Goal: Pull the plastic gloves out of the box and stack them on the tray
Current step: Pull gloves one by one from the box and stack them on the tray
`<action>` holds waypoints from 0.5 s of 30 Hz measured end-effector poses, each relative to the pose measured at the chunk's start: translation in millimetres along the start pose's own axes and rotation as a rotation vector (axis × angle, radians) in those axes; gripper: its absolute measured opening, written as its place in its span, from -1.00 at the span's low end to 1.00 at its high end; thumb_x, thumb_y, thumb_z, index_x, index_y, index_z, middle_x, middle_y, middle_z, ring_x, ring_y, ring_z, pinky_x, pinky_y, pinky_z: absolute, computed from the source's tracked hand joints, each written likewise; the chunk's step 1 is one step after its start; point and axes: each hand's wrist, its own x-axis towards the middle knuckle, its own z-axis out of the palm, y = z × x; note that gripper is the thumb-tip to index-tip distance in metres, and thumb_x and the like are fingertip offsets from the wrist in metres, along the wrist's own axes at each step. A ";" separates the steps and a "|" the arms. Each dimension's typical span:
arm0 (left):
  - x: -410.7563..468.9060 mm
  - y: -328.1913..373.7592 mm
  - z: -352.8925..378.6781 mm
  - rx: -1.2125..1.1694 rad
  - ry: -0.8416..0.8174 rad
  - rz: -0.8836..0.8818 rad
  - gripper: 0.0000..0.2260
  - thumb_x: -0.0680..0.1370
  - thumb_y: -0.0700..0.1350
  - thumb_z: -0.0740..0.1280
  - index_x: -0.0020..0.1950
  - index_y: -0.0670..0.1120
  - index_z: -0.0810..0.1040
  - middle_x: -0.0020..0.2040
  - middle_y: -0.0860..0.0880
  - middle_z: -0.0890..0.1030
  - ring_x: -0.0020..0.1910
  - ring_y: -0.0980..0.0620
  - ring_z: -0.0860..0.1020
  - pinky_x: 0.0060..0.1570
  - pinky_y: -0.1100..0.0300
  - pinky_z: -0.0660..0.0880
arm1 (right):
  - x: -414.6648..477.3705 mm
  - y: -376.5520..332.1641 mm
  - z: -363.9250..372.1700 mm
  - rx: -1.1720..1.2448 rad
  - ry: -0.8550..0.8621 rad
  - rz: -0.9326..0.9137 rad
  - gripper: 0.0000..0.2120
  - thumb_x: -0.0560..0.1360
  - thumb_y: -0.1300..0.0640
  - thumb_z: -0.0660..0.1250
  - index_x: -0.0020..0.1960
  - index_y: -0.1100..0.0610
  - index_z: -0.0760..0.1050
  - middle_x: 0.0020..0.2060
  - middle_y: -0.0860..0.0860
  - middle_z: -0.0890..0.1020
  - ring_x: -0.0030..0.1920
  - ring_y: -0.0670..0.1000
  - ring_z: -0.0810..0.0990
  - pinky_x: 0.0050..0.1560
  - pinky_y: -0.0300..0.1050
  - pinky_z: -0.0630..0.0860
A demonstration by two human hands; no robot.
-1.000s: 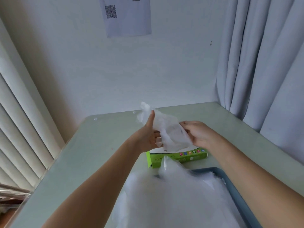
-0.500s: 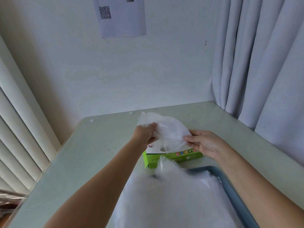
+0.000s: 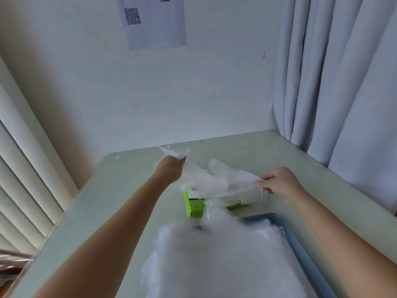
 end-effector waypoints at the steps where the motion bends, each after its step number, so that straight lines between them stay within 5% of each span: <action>1: -0.2 -0.3 -3.5 0.011 0.044 0.059 -0.62 0.66 -0.03 0.11 0.10 -0.33 0.55 0.03 -0.27 0.56 0.10 -0.22 0.52 -0.07 0.11 0.35 | 0.8 0.6 -1.5 -0.027 -0.010 -0.001 -0.89 0.37 0.34 0.49 -0.11 0.29 0.65 -0.38 0.12 0.65 -0.38 0.02 0.55 -0.17 -0.15 0.58; 5: 5.0 -0.2 -12.0 -0.202 0.121 0.137 -0.79 0.62 -0.06 0.23 -0.10 -0.16 0.54 -0.21 -0.16 0.52 -0.18 -0.08 0.48 -0.23 0.16 0.34 | -1.1 -3.5 -6.6 -0.009 -0.024 0.019 -0.67 0.34 0.44 0.46 0.10 0.35 0.60 -0.13 0.22 0.66 -0.18 0.12 0.64 -0.01 -0.02 0.60; 8: 1.7 4.8 -14.4 -0.675 0.028 0.053 -0.89 0.59 -0.16 0.30 0.06 -0.15 0.54 0.01 -0.14 0.60 0.01 -0.06 0.58 0.02 0.09 0.54 | -8.7 -14.3 -10.3 -0.202 -0.026 -0.041 -0.46 0.32 0.33 0.52 0.28 0.26 0.51 0.15 0.16 0.61 0.13 0.11 0.60 0.24 -0.04 0.47; 10: -2.2 6.6 -15.4 -0.882 -0.166 0.039 -0.85 0.58 -0.13 0.31 0.12 -0.14 0.53 0.05 -0.12 0.59 -0.01 -0.01 0.59 -0.04 0.16 0.56 | -16.8 -25.4 -10.3 -0.301 -0.022 -0.141 -0.32 0.35 0.27 0.52 0.42 0.16 0.37 0.36 0.09 0.45 0.34 0.08 0.43 0.30 -0.13 0.33; 12: -3.9 8.7 -16.9 -1.059 -0.371 0.055 -0.83 0.61 -0.11 0.23 0.14 -0.11 0.54 0.01 -0.06 0.62 -0.05 0.04 0.63 -0.06 0.17 0.58 | -25.3 -41.7 -5.7 -0.158 0.005 -0.236 -0.29 0.36 0.11 0.54 0.44 0.11 0.34 0.37 0.03 0.42 0.38 0.04 0.37 0.32 -0.16 0.27; 15: -5.4 15.1 -13.6 -1.263 -0.466 0.005 -0.74 0.67 -0.16 0.06 0.16 -0.17 0.52 -0.08 -0.07 0.68 -0.11 0.03 0.66 -0.07 0.16 0.59 | -30.7 -59.5 9.0 0.377 -0.215 -0.029 -0.11 0.07 -0.27 0.60 0.24 0.17 0.48 0.07 0.00 0.55 0.22 0.05 0.49 0.34 -0.05 0.37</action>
